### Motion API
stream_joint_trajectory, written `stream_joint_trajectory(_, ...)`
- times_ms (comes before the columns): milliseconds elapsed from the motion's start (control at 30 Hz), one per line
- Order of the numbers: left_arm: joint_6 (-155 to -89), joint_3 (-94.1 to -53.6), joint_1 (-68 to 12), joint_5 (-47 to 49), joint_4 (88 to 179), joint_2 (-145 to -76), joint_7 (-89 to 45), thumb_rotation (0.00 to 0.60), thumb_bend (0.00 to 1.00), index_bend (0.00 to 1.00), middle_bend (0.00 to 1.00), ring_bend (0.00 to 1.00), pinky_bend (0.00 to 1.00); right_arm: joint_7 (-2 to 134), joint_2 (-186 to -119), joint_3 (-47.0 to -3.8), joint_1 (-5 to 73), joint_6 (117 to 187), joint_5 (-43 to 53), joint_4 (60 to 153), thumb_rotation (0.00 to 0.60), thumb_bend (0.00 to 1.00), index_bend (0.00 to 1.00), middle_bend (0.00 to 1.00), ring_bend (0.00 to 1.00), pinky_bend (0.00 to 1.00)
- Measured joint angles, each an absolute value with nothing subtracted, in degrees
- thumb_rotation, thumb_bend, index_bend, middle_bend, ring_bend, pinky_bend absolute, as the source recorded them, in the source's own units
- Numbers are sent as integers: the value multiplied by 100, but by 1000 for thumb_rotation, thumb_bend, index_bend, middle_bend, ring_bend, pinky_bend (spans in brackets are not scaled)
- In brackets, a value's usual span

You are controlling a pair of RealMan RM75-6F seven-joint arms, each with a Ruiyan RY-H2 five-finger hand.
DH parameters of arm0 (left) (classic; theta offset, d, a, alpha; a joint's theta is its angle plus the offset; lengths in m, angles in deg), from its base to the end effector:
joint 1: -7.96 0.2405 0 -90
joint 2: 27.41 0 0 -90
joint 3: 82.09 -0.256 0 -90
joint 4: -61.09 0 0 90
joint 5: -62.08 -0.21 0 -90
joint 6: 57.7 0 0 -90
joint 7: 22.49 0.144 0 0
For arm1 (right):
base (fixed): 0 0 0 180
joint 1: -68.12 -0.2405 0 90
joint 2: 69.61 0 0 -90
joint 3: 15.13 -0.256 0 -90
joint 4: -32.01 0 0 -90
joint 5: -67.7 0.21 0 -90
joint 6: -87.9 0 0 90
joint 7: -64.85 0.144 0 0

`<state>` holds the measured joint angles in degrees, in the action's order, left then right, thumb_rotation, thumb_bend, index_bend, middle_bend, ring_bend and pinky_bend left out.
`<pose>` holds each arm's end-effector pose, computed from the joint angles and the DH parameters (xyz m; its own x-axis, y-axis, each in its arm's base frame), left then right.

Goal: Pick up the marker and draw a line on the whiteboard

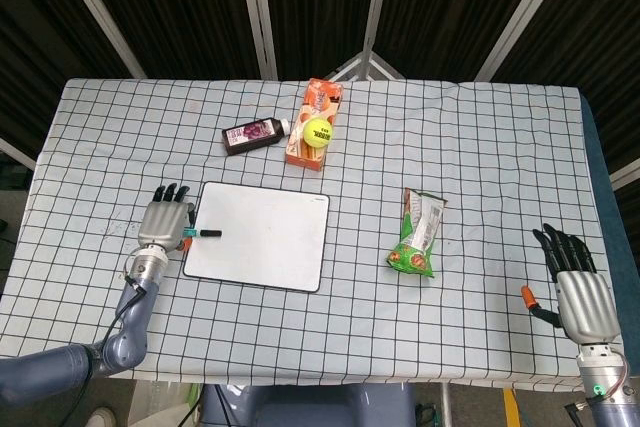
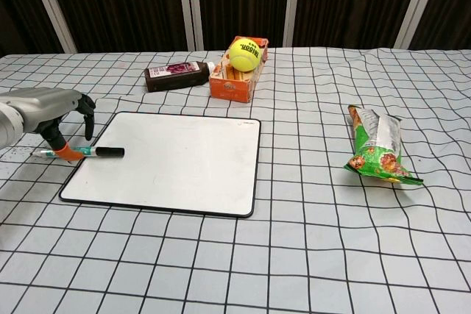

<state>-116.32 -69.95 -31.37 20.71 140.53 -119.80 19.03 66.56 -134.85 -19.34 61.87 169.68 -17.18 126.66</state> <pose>-0.2151 0.3505 -0.0162 0.5647 0.3281 0.7573 0.8116 -0.0543 -0.5817 -0.2999 -0.1923 0.1456 0.3089 -0.0337 0.9505 -0.9511 -0.0185 0.3085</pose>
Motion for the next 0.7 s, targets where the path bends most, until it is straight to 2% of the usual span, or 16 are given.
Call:
stream_joint_trajectory(233, -11640, -7051, -3198, 2116, 13828, -12164, 1892, 600, 415, 495, 83, 0, 3, 6689, -13473, -1933, 6188, 16958, -1697, 12688, 600, 350, 0, 0, 0, 57)
stream_joint_trajectory(467, -11637, -7047, -3242, 2120, 13708, -12278, 1801, 600, 506, 667, 142, 0, 20, 6707, -13475, -1938, 6179, 16949, -1690, 12689, 600, 350, 0, 0, 0, 57)
stream_joint_trajectory(700, -11779, -7059, -3189, 1861, 13787, -12258, 1550, 600, 514, 705, 170, 2, 34, 6740, -13463, -1936, 6174, 16930, -1672, 12706, 600, 349, 0, 0, 0, 56)
